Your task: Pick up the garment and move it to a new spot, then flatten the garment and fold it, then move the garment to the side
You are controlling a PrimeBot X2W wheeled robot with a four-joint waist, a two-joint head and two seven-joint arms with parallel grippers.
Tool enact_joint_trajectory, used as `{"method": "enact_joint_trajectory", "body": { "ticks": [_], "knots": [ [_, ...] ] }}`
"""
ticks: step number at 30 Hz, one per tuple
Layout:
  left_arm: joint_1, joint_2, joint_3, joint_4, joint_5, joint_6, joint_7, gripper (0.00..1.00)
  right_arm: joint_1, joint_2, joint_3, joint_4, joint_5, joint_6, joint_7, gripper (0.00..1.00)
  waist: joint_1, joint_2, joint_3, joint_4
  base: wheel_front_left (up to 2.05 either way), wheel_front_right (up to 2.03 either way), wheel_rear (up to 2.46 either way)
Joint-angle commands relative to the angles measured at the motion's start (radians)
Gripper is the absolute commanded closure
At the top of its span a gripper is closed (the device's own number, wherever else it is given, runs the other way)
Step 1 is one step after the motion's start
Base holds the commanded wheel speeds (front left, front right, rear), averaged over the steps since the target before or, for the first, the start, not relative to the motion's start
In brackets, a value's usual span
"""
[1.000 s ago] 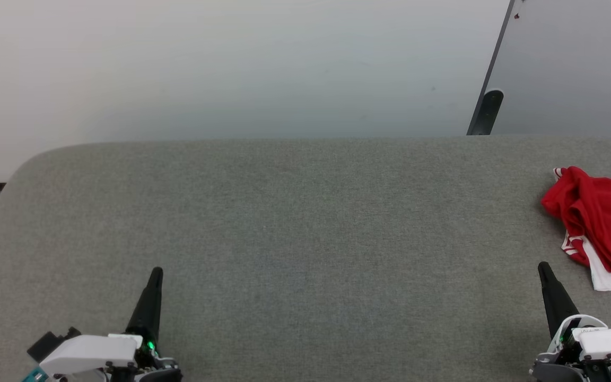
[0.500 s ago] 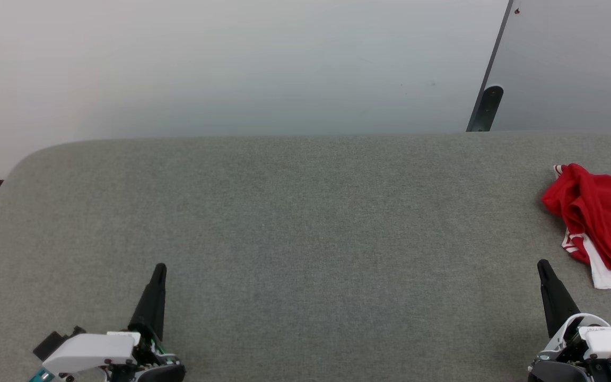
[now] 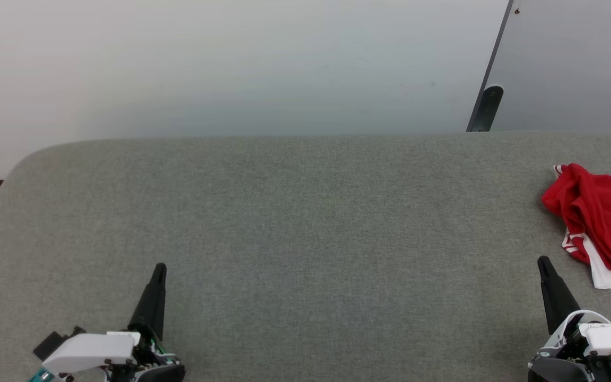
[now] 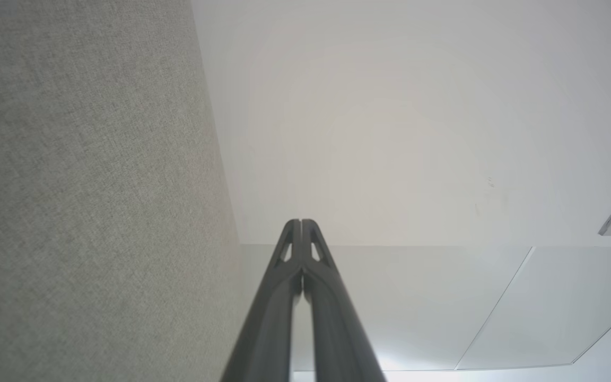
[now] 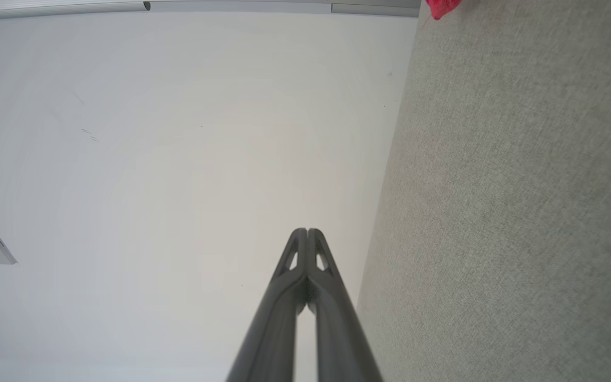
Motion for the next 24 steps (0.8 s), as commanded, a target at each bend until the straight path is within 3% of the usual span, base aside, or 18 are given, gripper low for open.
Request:
{"method": "enact_joint_trajectory", "body": {
  "ticks": [1, 24],
  "knots": [
    [-0.011, 0.001, 0.003, 0.000, -0.003, -0.004, 0.003, 1.00, -0.002, 0.004, 0.001, -0.002, 0.004, 0.000, 0.002, 1.00, -0.0001, 0.0000, 0.000, 0.000, 0.00, 0.00, 0.00],
    [-0.011, 0.001, 0.003, 0.000, -0.003, -0.004, 0.003, 1.00, -0.002, 0.004, 0.001, -0.002, 0.004, 0.000, 0.002, 1.00, -0.0001, 0.0000, 0.000, 0.000, 0.00, 0.00, 0.00]
  ]
}}
